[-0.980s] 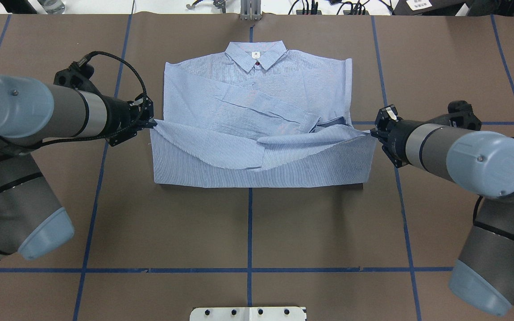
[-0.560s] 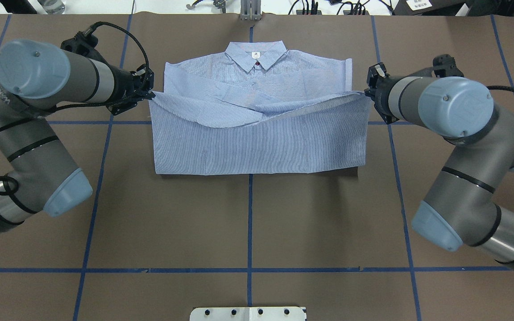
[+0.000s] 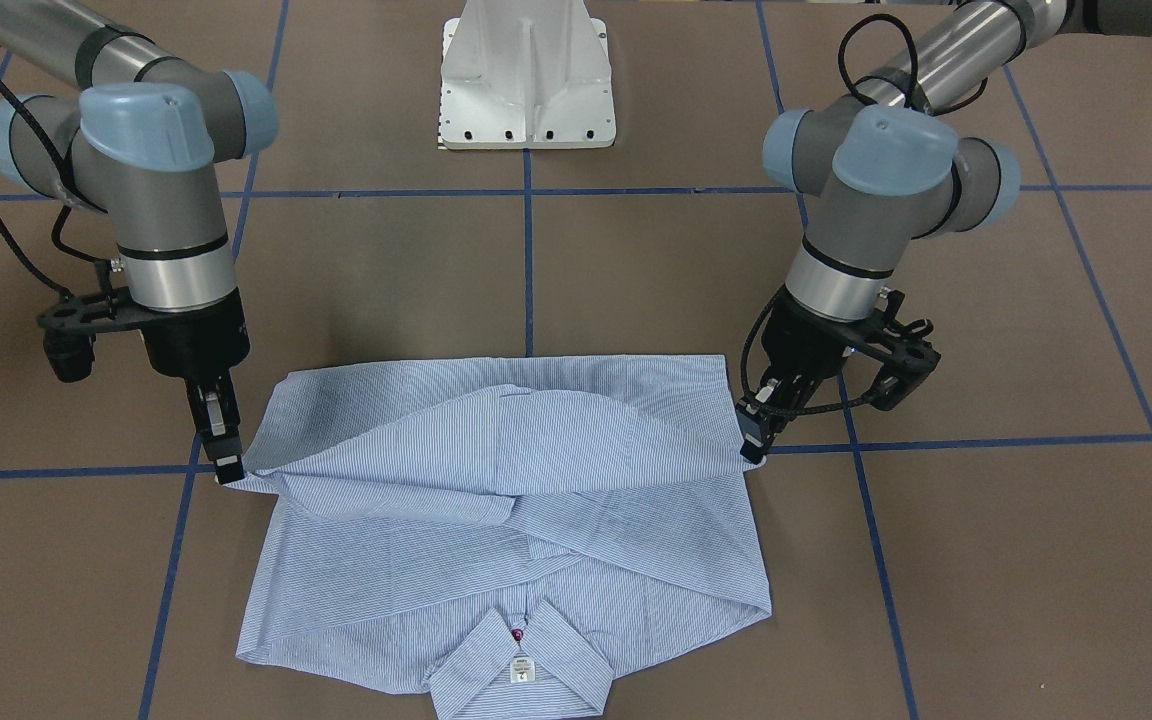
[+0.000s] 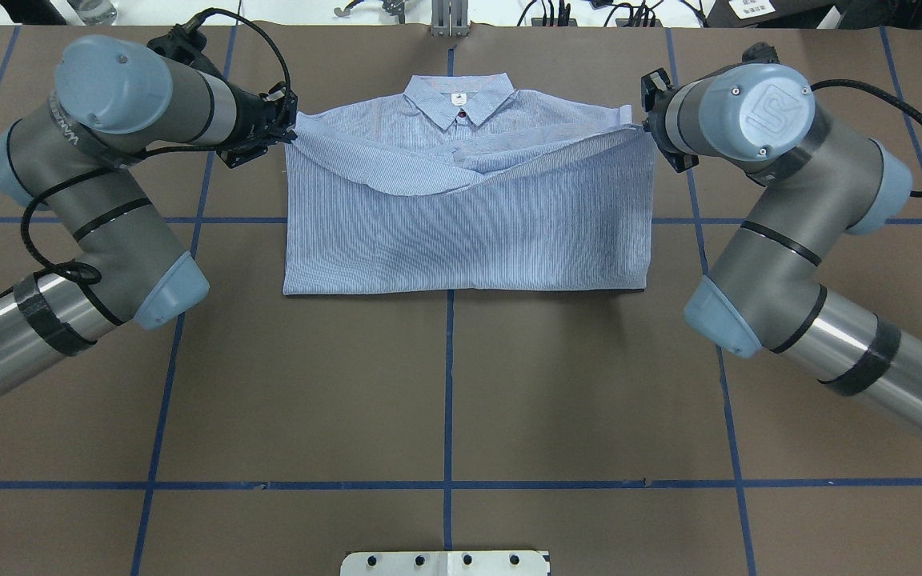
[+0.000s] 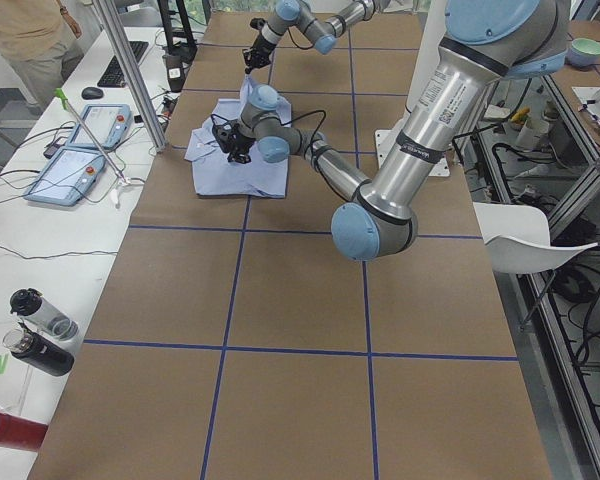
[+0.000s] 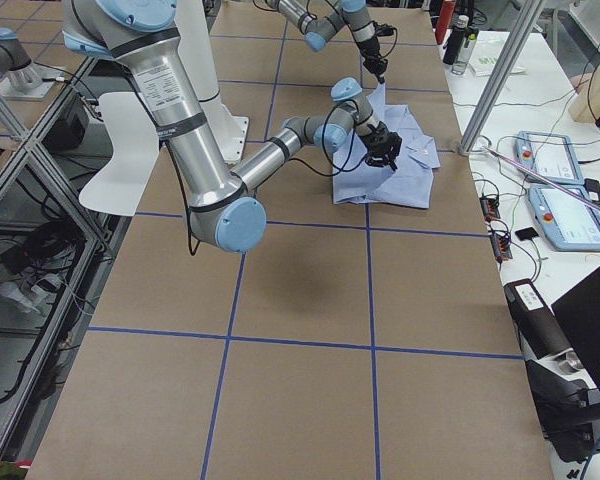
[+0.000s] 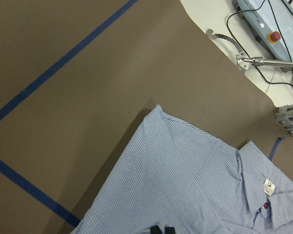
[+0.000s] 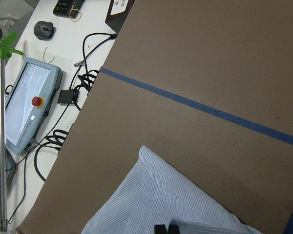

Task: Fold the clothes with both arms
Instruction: 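Lay the hem near the collar, open both grippers and raise them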

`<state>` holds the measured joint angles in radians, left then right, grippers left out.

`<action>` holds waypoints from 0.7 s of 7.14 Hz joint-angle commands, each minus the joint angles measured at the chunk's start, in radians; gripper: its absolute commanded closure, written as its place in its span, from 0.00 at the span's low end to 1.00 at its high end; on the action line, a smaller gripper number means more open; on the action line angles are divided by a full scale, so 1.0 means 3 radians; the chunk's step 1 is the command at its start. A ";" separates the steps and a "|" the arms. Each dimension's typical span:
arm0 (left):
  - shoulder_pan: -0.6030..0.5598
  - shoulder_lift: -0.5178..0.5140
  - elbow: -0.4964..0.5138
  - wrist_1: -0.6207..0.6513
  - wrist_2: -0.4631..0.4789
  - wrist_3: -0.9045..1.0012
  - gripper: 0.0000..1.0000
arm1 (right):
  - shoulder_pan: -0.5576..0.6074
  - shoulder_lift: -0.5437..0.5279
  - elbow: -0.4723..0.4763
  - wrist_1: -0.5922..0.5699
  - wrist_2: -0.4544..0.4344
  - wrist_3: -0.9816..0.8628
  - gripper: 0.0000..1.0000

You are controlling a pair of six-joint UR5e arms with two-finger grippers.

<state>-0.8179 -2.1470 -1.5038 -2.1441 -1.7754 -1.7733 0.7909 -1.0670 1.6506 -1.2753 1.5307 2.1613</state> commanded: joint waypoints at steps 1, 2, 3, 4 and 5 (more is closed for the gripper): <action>-0.0080 -0.0160 0.0404 -0.0257 0.0002 0.0153 1.00 | 0.0058 0.0303 -0.0489 0.0012 0.0021 -0.0102 1.00; -0.0081 -0.0247 0.0588 -0.0333 0.0007 0.0179 1.00 | 0.0073 0.0370 -0.0678 0.0042 0.0026 -0.0148 1.00; -0.0076 -0.0263 0.0731 -0.0486 0.0012 0.0179 1.00 | 0.0079 0.0412 -0.0908 0.0200 0.0021 -0.0229 1.00; -0.0076 -0.0313 0.0804 -0.0522 0.0017 0.0179 1.00 | 0.0079 0.0538 -0.1148 0.0252 0.0021 -0.0265 1.00; -0.0076 -0.0339 0.0860 -0.0528 0.0022 0.0184 1.00 | 0.0074 0.0585 -0.1282 0.0252 0.0021 -0.0276 1.00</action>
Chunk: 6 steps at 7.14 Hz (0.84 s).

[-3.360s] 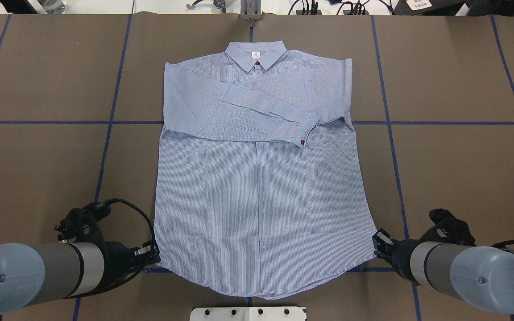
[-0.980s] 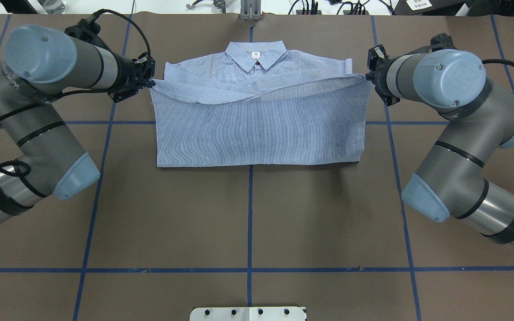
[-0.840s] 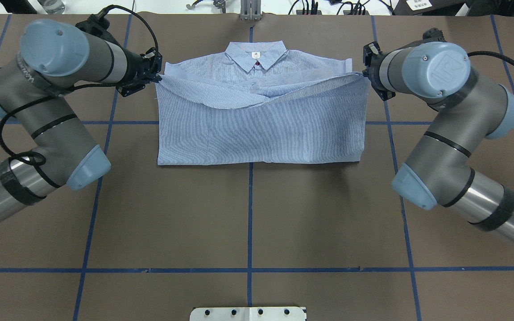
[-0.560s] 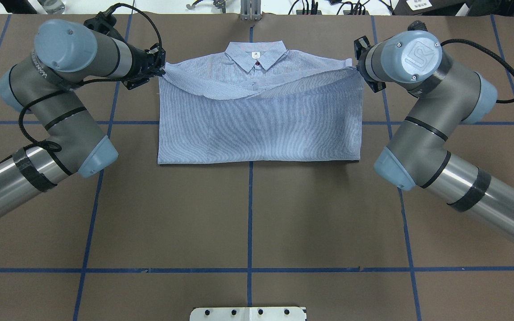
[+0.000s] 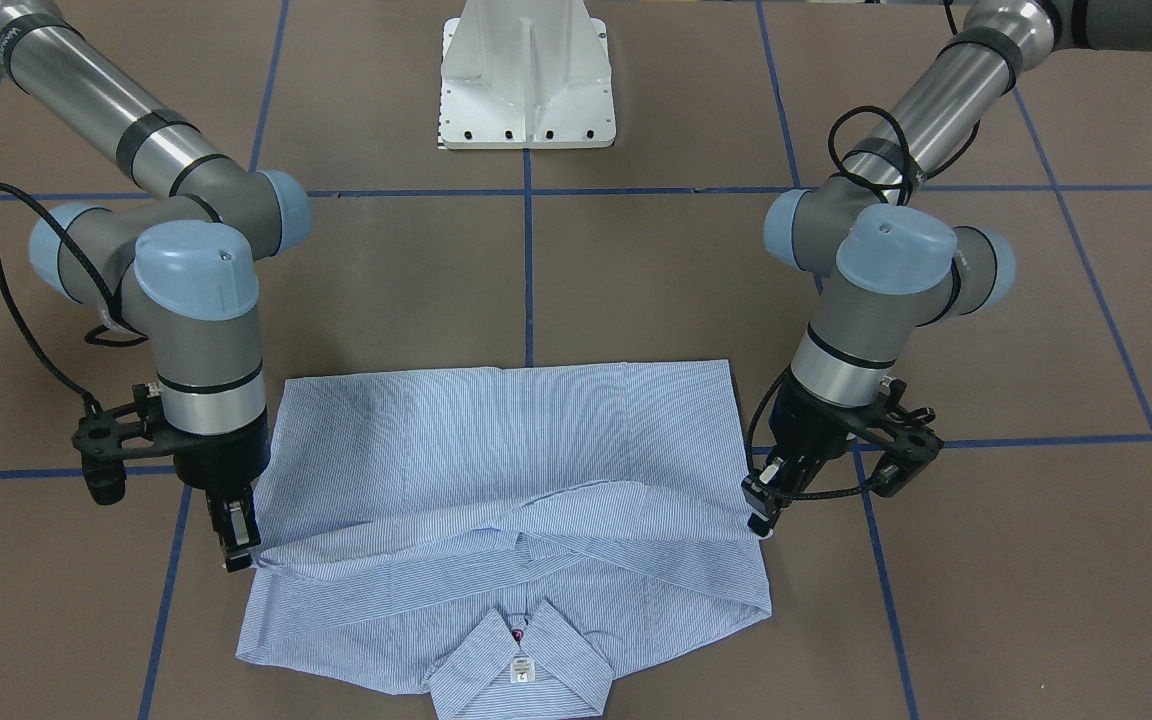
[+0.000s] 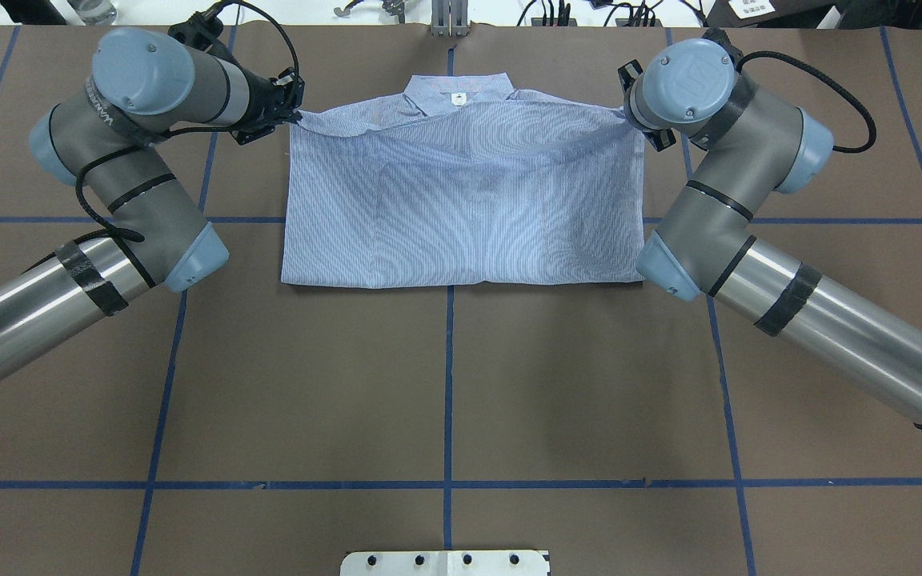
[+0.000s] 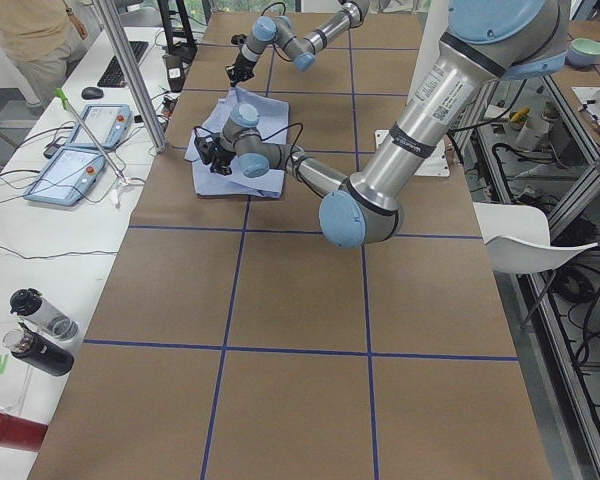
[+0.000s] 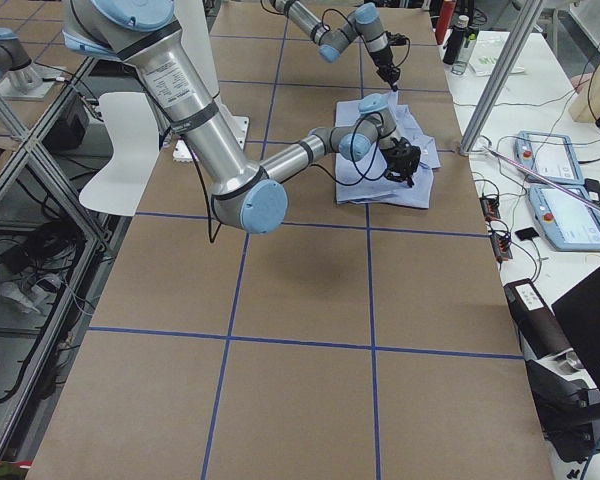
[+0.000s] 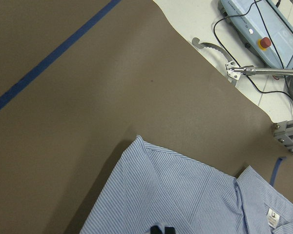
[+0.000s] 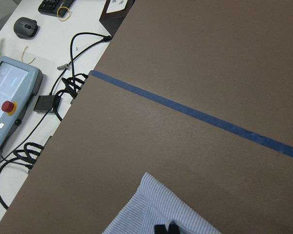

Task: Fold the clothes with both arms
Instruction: 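Lay the hem near the collar, open both grippers and raise them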

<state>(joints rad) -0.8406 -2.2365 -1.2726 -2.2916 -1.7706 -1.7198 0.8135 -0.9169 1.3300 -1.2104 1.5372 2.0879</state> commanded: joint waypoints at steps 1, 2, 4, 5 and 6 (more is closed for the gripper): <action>0.0000 -0.0107 0.0196 -0.0041 0.0006 0.0056 1.00 | -0.0002 0.0106 -0.0296 0.0041 0.0000 -0.0077 1.00; 0.0000 -0.0148 0.0309 -0.0077 0.0011 0.0077 1.00 | -0.0007 0.0182 -0.0408 0.0041 0.0000 -0.0082 1.00; 0.0000 -0.0154 0.0529 -0.0292 0.0011 0.0265 0.66 | -0.0002 0.0295 -0.0562 0.0082 -0.0005 -0.0082 0.99; -0.0015 -0.0154 0.0540 -0.0287 0.0016 0.0363 0.47 | 0.0019 0.0310 -0.0654 0.0214 -0.0005 -0.0082 0.73; -0.0097 -0.0154 0.0540 -0.0282 0.0011 0.0556 0.30 | 0.0074 0.0356 -0.0690 0.0220 0.0005 -0.0128 0.46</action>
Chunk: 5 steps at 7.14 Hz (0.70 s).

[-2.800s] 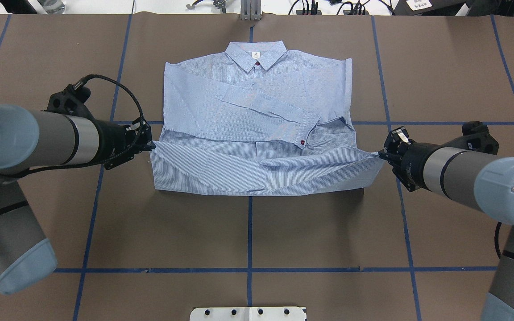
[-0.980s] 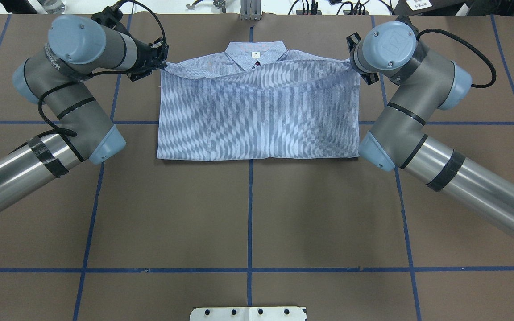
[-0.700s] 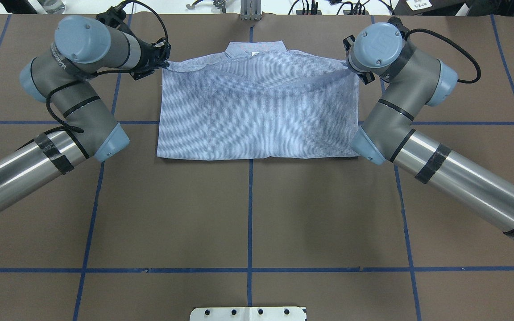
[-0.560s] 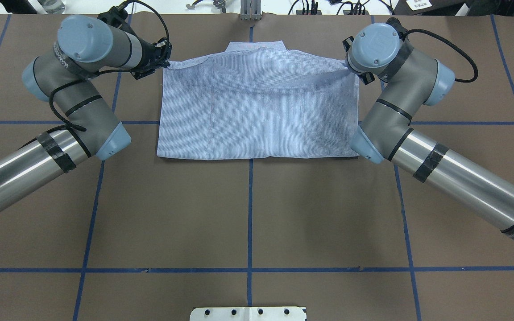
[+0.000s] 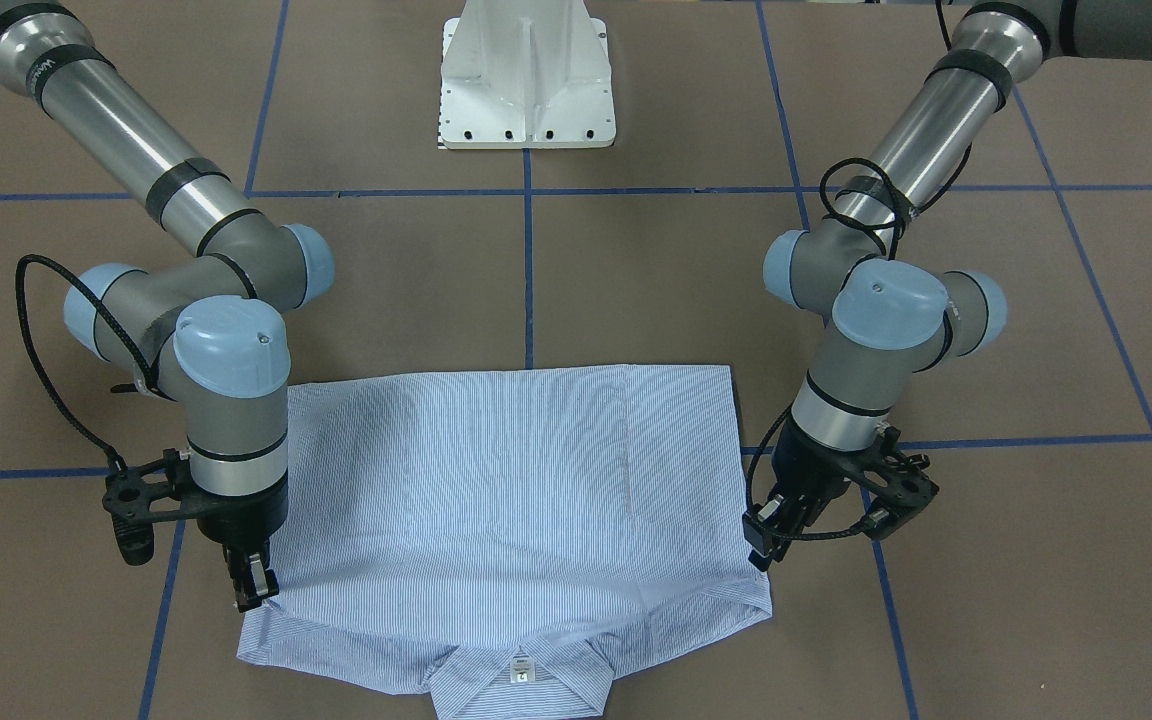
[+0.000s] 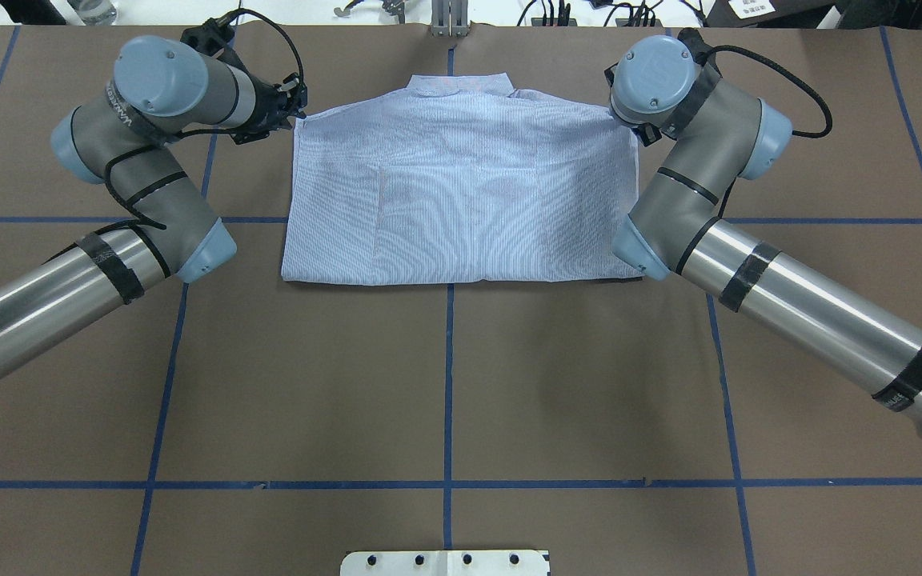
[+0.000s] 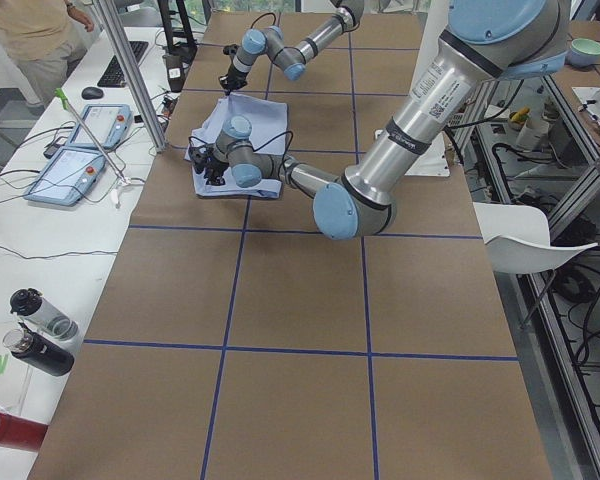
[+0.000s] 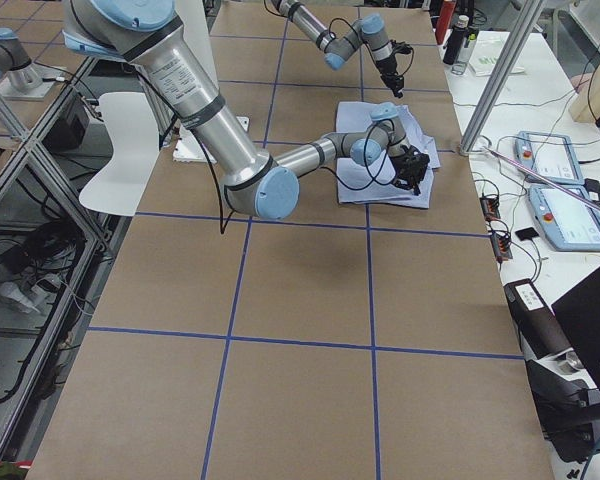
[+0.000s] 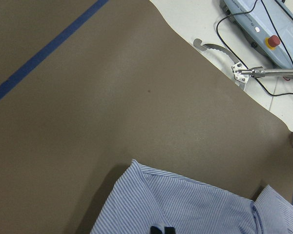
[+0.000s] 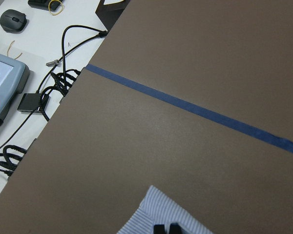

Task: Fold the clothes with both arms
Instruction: 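Lay the hem near the collar, open both grippers and raise them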

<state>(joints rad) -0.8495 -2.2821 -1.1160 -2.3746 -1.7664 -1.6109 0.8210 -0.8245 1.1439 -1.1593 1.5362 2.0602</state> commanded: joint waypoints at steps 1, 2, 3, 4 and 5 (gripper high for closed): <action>-0.0143 -0.0001 0.0018 -0.0010 -0.0007 0.0215 0.26 | 0.0106 0.0104 -0.0070 0.0050 0.0063 -0.0046 0.34; -0.0200 0.0014 -0.0033 -0.0010 -0.0033 0.0266 0.26 | 0.0137 0.0120 -0.0065 0.0050 0.0089 -0.0036 0.19; -0.0261 0.0090 -0.0221 0.0030 -0.0230 0.0297 0.26 | 0.0147 0.0105 0.0052 0.0055 0.0191 -0.0016 0.18; -0.0282 0.0303 -0.0521 0.0031 -0.0536 0.0302 0.26 | 0.0157 -0.0118 0.0437 0.0019 0.0420 -0.0005 0.18; -0.0282 0.0417 -0.0737 0.0051 -0.0554 0.0302 0.26 | 0.0087 -0.0682 0.1130 0.0024 0.0574 0.0000 0.18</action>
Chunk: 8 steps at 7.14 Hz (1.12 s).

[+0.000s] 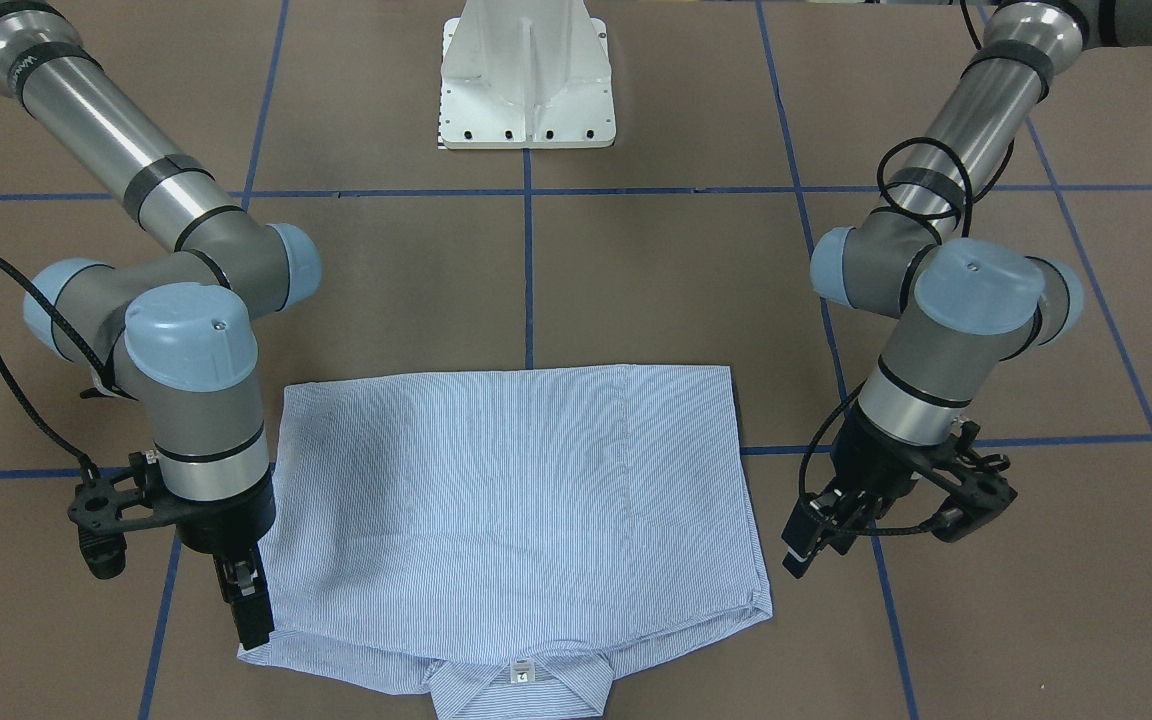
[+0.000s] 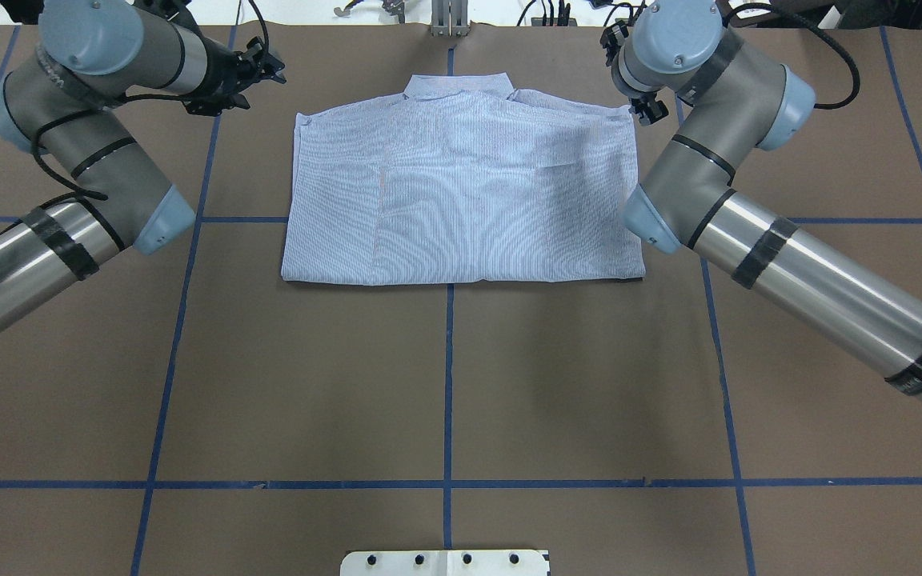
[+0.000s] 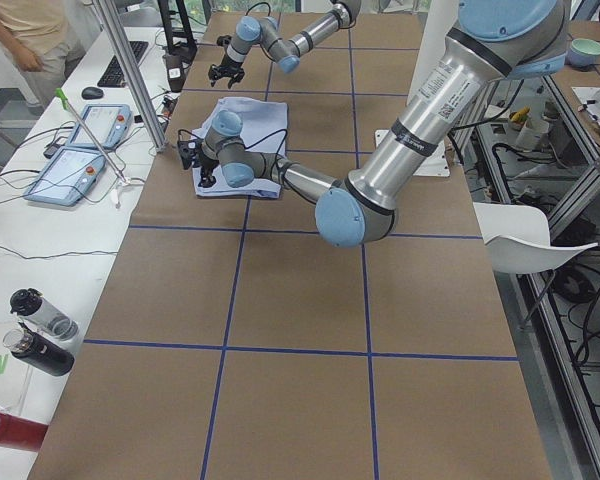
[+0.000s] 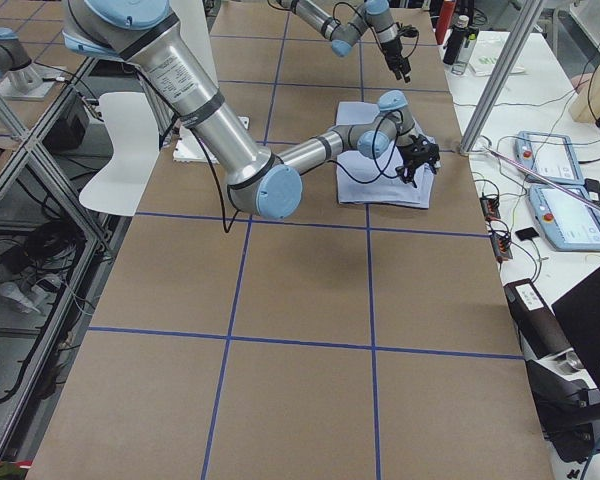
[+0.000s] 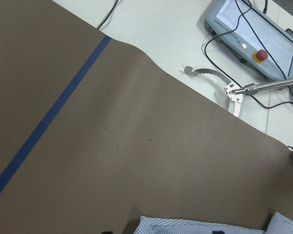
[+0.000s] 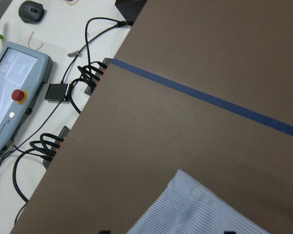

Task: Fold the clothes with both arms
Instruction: 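Lay the hem near the collar, open both grippers and raise them, then lower the right gripper to the folded shirt's nearest side corner and grasp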

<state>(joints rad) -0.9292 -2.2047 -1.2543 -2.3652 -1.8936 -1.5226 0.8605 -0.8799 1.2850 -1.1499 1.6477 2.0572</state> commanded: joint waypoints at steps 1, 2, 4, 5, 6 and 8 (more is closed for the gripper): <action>-0.0022 0.0165 -0.0303 0.0020 -0.0131 -0.0002 0.26 | -0.0132 -0.0761 0.1056 -0.0058 0.0209 0.0075 0.17; -0.0022 0.0211 -0.0374 0.0020 -0.0131 -0.0007 0.26 | -0.0284 -0.0835 0.1293 -0.0291 0.0199 0.0314 0.17; -0.0022 0.0267 -0.0497 0.0020 -0.0126 -0.0023 0.26 | -0.0535 -0.1151 0.1703 -0.0406 0.0173 0.0617 0.17; -0.0022 0.0298 -0.0614 0.0096 -0.0126 -0.0033 0.26 | -0.0648 -0.1157 0.1679 -0.0406 0.0148 0.0729 0.17; -0.0012 0.0359 -0.0797 0.0289 -0.0121 -0.0028 0.26 | -0.0791 -0.1158 0.1628 -0.0401 0.0026 0.0756 0.18; -0.0007 0.0359 -0.0830 0.0321 -0.0110 -0.0023 0.26 | -0.0843 -0.1132 0.1399 -0.0375 0.0015 0.0741 0.19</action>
<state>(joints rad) -0.9326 -2.0987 -1.4928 -2.2790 -1.9279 -1.5299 0.6226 -1.2238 1.7512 -1.2679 1.6576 2.2795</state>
